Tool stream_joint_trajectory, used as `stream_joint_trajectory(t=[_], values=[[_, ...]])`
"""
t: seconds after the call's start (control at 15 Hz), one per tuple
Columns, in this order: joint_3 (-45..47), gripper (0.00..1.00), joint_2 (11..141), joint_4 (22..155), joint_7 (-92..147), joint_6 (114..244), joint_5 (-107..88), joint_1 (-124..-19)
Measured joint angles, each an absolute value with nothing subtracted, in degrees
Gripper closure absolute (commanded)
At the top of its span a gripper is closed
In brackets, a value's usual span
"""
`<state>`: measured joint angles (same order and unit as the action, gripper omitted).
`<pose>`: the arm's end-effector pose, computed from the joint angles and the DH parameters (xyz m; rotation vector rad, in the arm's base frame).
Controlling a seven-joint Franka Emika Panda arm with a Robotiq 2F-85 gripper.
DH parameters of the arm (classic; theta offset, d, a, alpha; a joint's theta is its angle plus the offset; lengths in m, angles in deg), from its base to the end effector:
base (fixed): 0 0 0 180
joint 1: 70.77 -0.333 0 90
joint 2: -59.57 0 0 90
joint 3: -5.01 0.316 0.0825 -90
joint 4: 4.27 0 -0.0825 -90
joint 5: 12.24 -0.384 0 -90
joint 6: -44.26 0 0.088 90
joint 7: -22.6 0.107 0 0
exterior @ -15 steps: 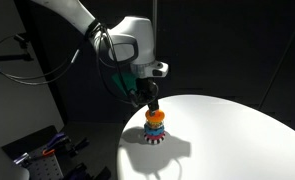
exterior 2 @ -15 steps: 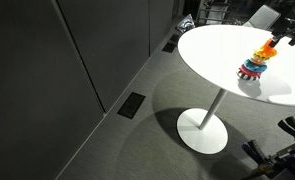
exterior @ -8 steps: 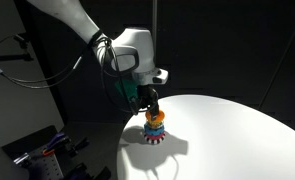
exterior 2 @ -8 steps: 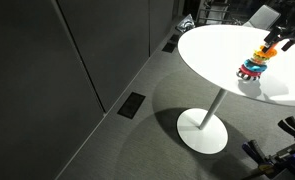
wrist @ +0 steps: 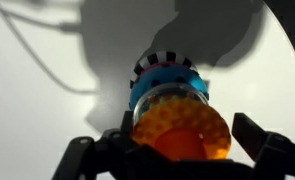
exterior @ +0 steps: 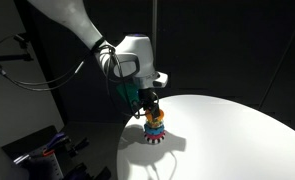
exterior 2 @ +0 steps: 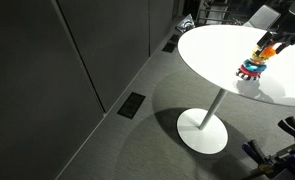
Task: Remove the orange ring from the orange rod and put it on the table
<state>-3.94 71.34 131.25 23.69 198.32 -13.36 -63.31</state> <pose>0.5006 -0.1490 0.2525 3.0596 -0.4896 0.1813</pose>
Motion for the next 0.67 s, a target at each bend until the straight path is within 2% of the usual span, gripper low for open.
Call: stream_joint_trajectory(t=[0.07, 0.27, 0.67], values=[[-3.9, 0.18, 71.6, 131.1, 23.7, 198.6, -13.4, -63.4], [-4.0, 0.41, 72.0, 130.7, 23.7, 199.5, -13.4, -63.4], [-4.4, 0.55, 71.6, 129.9, 25.1, 199.7, -12.6, -63.4]])
